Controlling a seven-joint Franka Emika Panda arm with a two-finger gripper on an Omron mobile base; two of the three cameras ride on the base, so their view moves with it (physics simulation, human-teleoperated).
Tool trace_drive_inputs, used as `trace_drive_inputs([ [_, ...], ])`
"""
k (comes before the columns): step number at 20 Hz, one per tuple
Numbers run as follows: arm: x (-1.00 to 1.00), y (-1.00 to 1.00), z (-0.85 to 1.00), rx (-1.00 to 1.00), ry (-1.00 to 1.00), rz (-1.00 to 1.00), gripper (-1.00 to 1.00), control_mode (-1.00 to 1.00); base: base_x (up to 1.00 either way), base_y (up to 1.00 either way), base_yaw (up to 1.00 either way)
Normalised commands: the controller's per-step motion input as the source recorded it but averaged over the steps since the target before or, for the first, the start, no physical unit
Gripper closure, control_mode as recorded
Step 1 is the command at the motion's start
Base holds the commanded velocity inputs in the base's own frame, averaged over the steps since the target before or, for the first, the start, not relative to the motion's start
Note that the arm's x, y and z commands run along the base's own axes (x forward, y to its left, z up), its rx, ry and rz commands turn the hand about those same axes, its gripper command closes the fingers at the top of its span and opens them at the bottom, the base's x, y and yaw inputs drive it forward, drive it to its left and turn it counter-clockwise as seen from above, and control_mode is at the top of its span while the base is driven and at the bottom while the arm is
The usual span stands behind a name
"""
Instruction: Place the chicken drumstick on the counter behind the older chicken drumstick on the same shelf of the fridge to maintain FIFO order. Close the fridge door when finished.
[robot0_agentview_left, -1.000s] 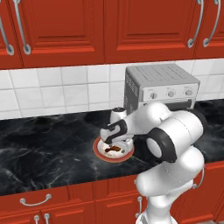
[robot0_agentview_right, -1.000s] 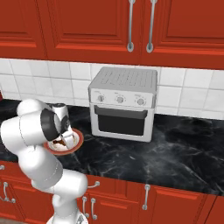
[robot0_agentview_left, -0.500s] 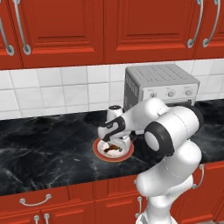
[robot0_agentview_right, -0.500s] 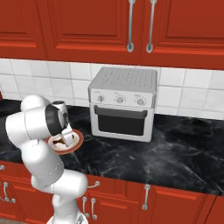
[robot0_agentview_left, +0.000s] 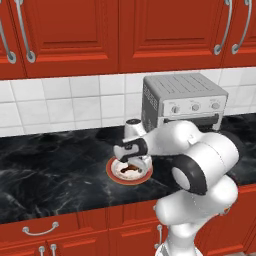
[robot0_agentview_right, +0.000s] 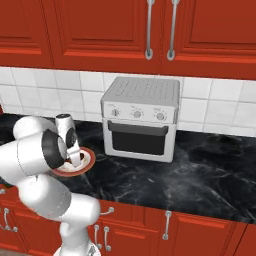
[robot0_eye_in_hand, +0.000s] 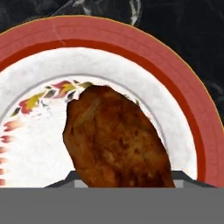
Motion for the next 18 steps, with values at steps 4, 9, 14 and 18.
trace_drive_inputs([
  [4,-0.73,-0.25,0.73,0.0,-0.24,-0.09,1.0,-1.0,0.0,0.0,0.0],
  [9,-0.62,-0.1,0.88,0.0,-0.17,0.0,1.0,-1.0,0.0,0.0,0.0],
  [14,-0.63,-0.02,0.82,0.0,-0.07,0.0,1.0,-1.0,0.0,0.0,0.0],
  [18,-0.67,-0.15,0.72,0.0,-0.02,0.0,1.0,-1.0,0.0,0.0,0.0],
])
